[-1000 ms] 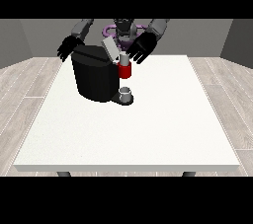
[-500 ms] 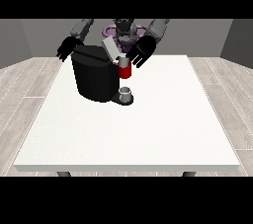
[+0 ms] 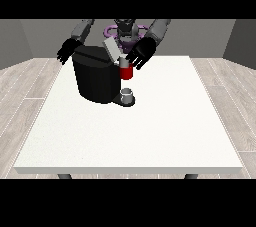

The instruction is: Insert the coffee pod into the coffee machine and close the lid

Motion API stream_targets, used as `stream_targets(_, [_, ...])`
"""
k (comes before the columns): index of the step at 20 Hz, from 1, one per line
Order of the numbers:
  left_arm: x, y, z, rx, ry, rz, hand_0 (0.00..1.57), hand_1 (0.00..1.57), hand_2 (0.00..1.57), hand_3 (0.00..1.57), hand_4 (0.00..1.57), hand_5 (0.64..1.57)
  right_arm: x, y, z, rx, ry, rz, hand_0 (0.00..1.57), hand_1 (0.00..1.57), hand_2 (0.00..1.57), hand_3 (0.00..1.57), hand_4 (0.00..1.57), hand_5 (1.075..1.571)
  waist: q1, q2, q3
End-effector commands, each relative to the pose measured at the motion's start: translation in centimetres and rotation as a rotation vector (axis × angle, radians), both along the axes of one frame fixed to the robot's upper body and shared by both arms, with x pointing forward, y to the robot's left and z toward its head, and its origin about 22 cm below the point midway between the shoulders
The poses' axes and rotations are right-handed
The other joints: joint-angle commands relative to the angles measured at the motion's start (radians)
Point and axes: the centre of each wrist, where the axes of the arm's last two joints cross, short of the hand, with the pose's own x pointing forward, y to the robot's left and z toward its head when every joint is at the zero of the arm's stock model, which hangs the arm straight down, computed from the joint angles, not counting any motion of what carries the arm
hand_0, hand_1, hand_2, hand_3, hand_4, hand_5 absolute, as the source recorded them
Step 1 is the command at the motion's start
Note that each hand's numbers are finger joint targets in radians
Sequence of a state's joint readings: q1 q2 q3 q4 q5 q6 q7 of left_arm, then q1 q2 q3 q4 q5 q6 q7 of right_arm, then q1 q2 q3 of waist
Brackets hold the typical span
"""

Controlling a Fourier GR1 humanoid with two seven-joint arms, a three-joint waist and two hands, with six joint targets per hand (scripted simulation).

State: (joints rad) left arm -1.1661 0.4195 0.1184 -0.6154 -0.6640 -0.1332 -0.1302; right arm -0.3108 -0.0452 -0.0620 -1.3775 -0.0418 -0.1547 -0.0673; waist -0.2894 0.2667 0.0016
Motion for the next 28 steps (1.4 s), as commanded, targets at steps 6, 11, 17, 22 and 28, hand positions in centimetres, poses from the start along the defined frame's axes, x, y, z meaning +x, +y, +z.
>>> stream_targets(6, [0.0,0.2,-0.8,0.062,0.017,0.004,1.12,1.12,1.16,0.99,0.44,1.571,-0.1,1.4,-0.2,0.012,-0.013,-0.015,0.0,0.0,0.0,0.0,0.44,1.571,0.015,0.0,-0.0015])
stream_targets(11, [0.0,-0.9,0.5,0.066,-0.016,-0.002,1.05,1.05,1.12,0.95,0.37,1.571,-0.2,0.1,-1.7,0.009,-0.041,0.007,0.0,0.0,0.0,0.0,0.46,1.571,0.017,0.017,-0.0011])
stream_targets(17, [0.0,-0.5,-1.1,0.066,-0.009,-0.028,1.02,1.02,1.09,0.9,0.37,1.571,0.7,0.3,0.3,-0.014,-0.013,-0.013,0.0,0.0,0.0,0.0,0.45,1.571,0.029,0.006,-0.0016])
stream_targets(22, [-0.1,0.7,0.4,0.157,0.041,-0.042,0.0,0.0,0.0,0.0,0.0,1.571,0.3,0.1,-0.5,-0.002,-0.002,-0.024,0.0,0.0,0.0,0.0,0.37,1.571,0.021,0.007,-0.0013])
stream_targets(28, [-0.3,2.5,-1.1,0.17,0.059,-0.025,0.0,0.0,0.0,0.0,0.0,1.571,-0.3,1.5,0.2,-0.01,0.006,0.012,0.0,0.0,0.0,0.0,0.39,1.571,0.008,-0.027,-0.0019])
